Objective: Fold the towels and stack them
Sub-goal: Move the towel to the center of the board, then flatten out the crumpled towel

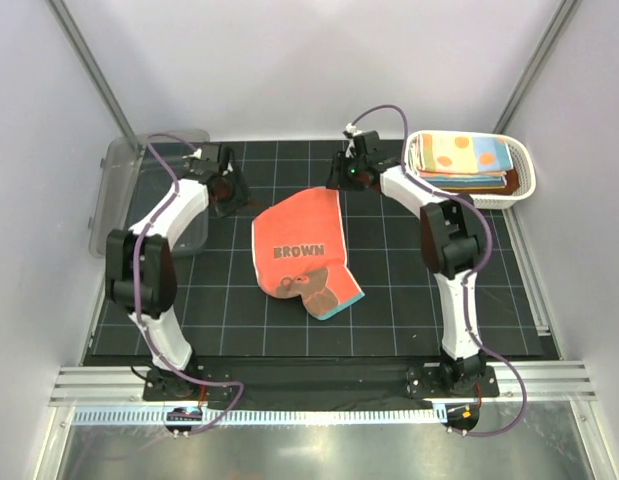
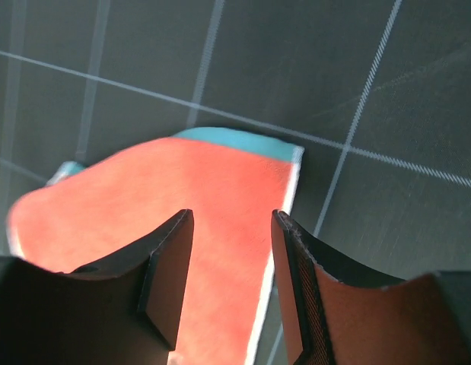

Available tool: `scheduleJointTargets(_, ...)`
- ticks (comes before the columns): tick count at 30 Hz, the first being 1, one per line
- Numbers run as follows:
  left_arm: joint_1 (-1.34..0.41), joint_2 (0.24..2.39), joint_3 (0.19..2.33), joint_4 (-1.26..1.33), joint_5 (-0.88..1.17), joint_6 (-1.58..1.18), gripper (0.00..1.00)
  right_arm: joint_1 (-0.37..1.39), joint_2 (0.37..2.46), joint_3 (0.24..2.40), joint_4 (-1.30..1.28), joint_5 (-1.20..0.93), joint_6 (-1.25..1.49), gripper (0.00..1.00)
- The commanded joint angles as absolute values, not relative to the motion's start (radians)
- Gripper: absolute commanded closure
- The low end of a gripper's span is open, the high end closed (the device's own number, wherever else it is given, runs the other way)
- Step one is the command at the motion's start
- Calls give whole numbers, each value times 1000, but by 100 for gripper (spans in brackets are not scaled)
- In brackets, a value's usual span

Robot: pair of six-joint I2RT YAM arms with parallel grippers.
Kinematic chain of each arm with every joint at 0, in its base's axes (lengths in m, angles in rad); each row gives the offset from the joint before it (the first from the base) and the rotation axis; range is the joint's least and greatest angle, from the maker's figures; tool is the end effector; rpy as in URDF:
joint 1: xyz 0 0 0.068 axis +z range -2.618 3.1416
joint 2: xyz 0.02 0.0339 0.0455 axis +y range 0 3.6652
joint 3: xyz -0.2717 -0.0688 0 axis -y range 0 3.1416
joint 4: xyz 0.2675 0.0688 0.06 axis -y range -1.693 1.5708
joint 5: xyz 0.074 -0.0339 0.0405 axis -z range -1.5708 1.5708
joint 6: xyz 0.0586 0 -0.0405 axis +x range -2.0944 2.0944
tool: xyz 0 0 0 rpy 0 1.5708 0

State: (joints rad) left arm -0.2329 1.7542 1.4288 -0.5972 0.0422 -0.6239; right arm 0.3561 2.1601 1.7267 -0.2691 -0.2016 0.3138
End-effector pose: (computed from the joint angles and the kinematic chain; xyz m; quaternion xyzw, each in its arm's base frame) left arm 0.4103 -0.0999 0.2463 -0.1775 0.9310 -0.1505 0.2813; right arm 0.5013 0.1990 0.1966 -0.0614 0.9015 0.2238 0.3652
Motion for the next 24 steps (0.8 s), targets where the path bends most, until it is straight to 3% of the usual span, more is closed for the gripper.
scheduleJointTargets(1,-199,1850,1483,-601,27,-638,46,350,2241,1859,-319,-189,259,48)
scheduleJointTargets(8,-175,1991,1560,-586,80,-649,47,344,2378,2006,-327,-180,267,51)
scheduleJointTargets(17,-164,2054,1562,-538,98,-666,47,345,2416,1979,-310,-162,287,54)
scheduleJointTargets(22,-163,2086,1563,-540,106,-680,47,345,2411,1965,-292,-227,321,61)
scheduleJointTargets(24,-163,2091,1552,-532,127,-687,46,345,2385,1927,-261,-236,333,70)
